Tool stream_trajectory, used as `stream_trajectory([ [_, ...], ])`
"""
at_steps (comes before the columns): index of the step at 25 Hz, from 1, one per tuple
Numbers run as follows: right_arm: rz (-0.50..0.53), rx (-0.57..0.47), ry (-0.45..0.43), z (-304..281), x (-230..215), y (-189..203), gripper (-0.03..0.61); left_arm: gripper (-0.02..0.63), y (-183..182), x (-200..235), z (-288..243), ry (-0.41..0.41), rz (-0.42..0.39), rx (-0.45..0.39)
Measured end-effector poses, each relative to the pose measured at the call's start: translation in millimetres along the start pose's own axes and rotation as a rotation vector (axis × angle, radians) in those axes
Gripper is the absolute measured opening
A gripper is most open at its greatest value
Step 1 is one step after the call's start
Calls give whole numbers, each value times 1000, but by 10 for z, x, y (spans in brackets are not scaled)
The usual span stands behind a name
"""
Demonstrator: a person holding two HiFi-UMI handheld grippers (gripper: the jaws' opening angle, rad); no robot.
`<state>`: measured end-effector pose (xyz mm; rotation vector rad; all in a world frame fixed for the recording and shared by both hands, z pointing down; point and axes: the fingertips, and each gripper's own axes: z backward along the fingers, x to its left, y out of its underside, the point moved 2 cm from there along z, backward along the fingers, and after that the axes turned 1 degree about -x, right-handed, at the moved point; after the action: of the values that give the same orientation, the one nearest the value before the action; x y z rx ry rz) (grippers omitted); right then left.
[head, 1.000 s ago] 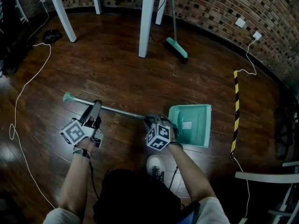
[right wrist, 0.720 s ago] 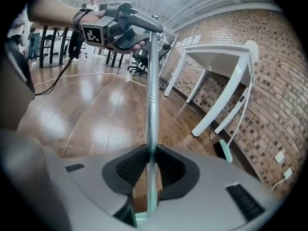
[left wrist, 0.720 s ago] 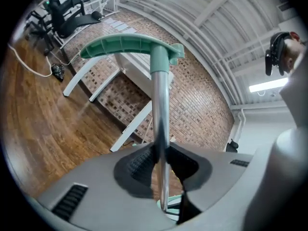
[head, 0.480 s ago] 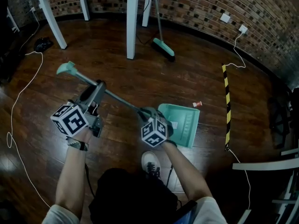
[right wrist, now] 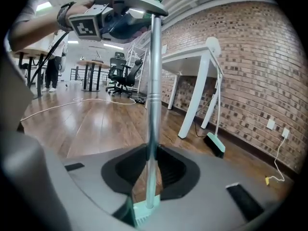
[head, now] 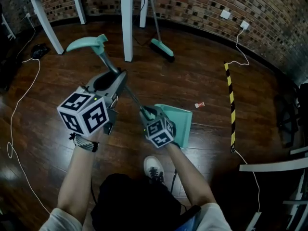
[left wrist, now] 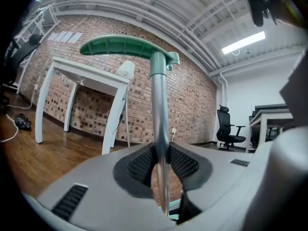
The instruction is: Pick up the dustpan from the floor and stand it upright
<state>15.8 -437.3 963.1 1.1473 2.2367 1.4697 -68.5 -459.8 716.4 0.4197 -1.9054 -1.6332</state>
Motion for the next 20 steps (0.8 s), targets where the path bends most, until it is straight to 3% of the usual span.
stream_trajectory([
  [13,-159,-101,46,191,-203,56,90,119,-68,-613,-382,64,-223,-7],
  [20,-178,-118,51,393,-276,76,120,206,-133,-815,-396,131,-237,-24],
])
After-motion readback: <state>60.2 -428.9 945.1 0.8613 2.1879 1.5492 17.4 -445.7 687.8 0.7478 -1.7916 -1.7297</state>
